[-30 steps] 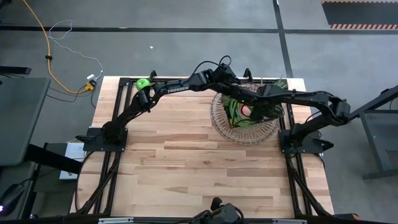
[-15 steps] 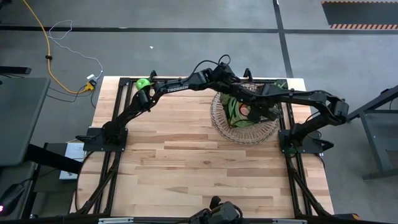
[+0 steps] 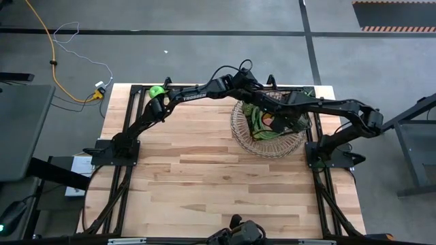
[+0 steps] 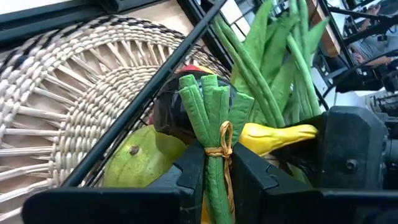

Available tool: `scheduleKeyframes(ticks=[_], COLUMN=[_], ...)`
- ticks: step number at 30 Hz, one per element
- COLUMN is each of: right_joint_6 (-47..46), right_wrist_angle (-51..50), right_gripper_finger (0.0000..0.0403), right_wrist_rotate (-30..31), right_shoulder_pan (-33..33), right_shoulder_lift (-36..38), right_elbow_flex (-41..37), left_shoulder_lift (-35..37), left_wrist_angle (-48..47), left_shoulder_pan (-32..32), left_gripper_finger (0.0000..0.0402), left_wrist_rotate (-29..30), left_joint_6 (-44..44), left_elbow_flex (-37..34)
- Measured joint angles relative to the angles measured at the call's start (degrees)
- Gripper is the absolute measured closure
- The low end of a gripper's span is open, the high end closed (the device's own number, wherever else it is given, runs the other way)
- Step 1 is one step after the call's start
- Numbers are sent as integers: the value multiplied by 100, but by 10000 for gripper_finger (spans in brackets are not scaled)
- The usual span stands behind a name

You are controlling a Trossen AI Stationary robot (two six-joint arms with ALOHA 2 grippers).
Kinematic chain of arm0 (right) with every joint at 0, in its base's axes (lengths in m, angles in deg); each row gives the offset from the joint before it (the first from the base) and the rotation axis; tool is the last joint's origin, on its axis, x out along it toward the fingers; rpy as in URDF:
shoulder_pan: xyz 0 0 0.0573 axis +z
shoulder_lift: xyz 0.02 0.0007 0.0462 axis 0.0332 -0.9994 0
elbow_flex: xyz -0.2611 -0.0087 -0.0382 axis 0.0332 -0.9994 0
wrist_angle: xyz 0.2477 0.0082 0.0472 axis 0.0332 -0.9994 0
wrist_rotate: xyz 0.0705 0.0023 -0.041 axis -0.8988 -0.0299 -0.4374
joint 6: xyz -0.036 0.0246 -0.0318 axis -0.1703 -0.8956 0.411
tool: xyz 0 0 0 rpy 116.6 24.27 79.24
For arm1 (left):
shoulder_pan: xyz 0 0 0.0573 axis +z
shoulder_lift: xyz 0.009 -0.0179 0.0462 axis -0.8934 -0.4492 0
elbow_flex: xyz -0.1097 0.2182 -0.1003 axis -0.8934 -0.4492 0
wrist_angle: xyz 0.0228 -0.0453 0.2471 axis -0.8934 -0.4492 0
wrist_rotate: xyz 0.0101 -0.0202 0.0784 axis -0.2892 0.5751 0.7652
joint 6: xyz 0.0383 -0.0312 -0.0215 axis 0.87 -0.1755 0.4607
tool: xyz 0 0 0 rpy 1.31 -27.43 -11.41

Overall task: Build produce basket
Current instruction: Put the green string beans into the wire basket

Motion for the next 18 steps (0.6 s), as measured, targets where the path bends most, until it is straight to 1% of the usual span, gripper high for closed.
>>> scheduleKeyframes(ticks=[3,7,12,18], right_joint_6=[-246,-550,-874,-1203], right_wrist_angle=[34,18,100,274], right_gripper_finger=[182,163,159,159], right_wrist_rotate=[7,1,-330,-362], right_shoulder_pan=[61,142,253,288], right_shoulder_lift=[142,416,825,1260], right_elbow_flex=[8,11,11,11], left_shoulder_lift=[0,0,0,0], left_wrist_angle=[24,16,9,4], left_shoulder_pan=[-24,-30,-21,-19], left_gripper_finger=[355,355,355,355], left_wrist_rotate=[48,48,42,24], left_joint_6=[-29,-29,-25,-5], left_elbow_flex=[1,1,1,1])
